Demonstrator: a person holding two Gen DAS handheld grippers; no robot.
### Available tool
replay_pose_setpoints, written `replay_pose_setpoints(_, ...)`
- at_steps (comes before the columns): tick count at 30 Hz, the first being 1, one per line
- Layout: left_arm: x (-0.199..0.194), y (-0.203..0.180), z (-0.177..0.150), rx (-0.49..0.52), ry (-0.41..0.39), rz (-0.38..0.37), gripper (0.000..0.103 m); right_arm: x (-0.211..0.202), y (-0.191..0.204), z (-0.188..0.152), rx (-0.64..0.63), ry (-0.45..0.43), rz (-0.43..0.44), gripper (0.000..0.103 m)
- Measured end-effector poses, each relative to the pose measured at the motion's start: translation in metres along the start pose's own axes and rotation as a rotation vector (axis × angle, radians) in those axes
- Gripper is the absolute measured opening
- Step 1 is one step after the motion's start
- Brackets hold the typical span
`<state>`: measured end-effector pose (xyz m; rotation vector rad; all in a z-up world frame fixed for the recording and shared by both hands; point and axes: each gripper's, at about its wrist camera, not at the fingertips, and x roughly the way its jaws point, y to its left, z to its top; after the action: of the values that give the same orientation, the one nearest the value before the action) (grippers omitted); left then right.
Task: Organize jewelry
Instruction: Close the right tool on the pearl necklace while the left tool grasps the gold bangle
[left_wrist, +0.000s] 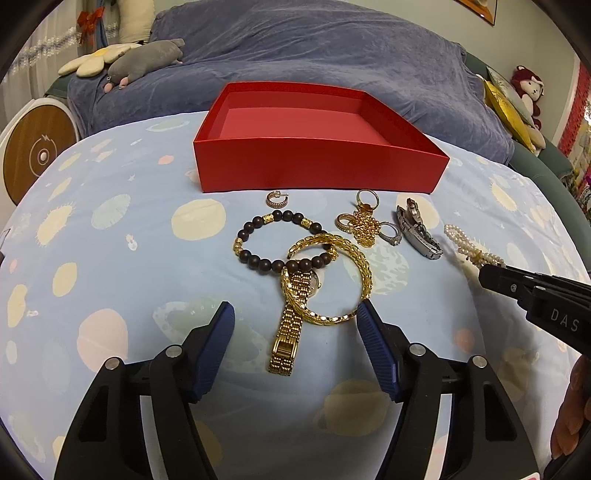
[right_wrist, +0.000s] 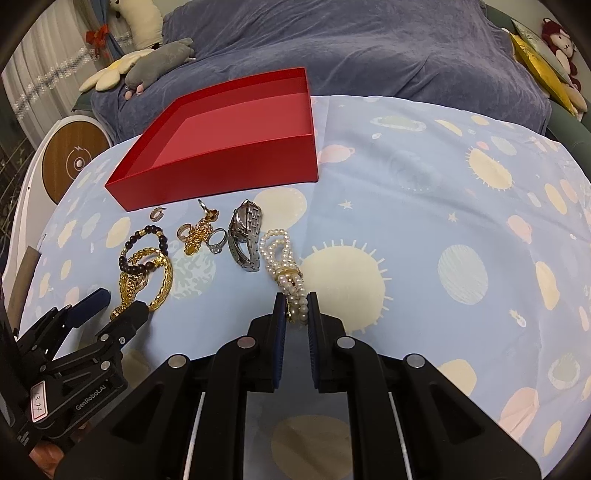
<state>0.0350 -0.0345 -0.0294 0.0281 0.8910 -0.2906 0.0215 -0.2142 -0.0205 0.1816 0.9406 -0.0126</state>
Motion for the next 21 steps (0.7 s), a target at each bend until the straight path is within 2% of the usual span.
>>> replay_pose_setpoints(5,-0.003,0.001,0.004,-0.017,-0.027,0.005,0.066,-0.003,0.002,0.002,0.001,-0.009,0.009,0.011)
replay_pose_setpoints(7,-0.003,-0.004,0.005,0.003,-0.027,0.01,0.068,-0.004,0.002,0.003,0.007,-0.014,0.011,0.011)
replay_pose_setpoints(9,-0.002,-0.011,0.007,0.026,-0.03,0.014,0.076,-0.005,0.001,0.004,0.008,-0.016,0.009,0.011)
replay_pose_setpoints(11,0.002,-0.019,0.007,0.052,-0.039,0.039,0.077,-0.004,0.0,0.004,0.014,-0.015,0.009,0.011)
replay_pose_setpoints(13,0.009,-0.023,0.008,0.07,-0.015,0.041,0.077,-0.003,0.001,0.004,0.011,-0.013,0.005,0.011)
replay_pose_setpoints(14,0.012,-0.023,0.01,0.066,-0.004,0.036,0.077,-0.002,0.001,0.005,0.01,-0.012,0.005,0.011)
replay_pose_setpoints(20,0.011,-0.015,0.01,0.043,-0.002,0.02,0.052,0.0,0.001,0.006,0.008,-0.008,0.004,0.011)
replay_pose_setpoints(21,0.01,-0.015,0.01,0.042,-0.004,0.024,0.052,0.0,0.001,0.006,0.009,-0.009,0.005,0.011)
